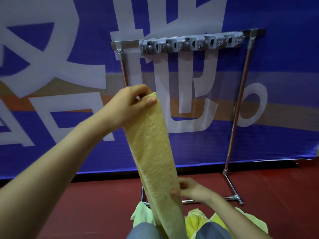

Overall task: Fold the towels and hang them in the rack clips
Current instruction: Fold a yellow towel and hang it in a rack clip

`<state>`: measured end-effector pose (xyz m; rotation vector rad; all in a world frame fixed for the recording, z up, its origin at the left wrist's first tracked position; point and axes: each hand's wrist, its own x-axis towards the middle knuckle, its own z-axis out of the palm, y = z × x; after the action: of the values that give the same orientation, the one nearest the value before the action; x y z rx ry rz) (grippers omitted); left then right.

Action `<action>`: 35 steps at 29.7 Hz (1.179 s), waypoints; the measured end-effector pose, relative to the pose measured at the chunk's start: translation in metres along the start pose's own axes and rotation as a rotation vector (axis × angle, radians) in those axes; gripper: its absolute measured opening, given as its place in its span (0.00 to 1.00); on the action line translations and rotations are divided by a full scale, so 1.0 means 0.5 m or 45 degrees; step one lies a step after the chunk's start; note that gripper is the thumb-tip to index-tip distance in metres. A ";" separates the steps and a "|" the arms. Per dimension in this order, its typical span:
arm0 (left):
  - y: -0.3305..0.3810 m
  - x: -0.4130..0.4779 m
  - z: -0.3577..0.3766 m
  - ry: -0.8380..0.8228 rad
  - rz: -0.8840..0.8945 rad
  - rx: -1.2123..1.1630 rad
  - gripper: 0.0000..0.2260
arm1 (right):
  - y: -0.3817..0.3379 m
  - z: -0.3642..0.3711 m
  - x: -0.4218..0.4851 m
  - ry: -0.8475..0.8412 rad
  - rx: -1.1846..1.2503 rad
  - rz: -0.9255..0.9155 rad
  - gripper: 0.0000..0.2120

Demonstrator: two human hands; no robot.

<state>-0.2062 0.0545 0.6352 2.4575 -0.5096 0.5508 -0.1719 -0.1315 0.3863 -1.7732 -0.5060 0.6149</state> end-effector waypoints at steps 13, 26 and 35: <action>-0.237 -0.084 0.001 0.255 -0.670 0.281 0.12 | -0.111 -0.078 -0.033 -0.128 0.045 -0.029 0.04; -0.032 -0.099 0.175 -0.452 -0.237 -0.799 0.18 | -0.292 -0.078 -0.075 -0.315 -0.075 -0.160 0.04; -0.008 -0.089 0.170 -0.470 -0.281 -0.944 0.18 | -0.304 -0.099 -0.100 -0.375 -0.025 -0.125 0.06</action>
<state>-0.2188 0.0170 0.5477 1.8515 -0.4673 -0.1774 -0.1834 -0.1576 0.5515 -1.6731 -0.7987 0.8088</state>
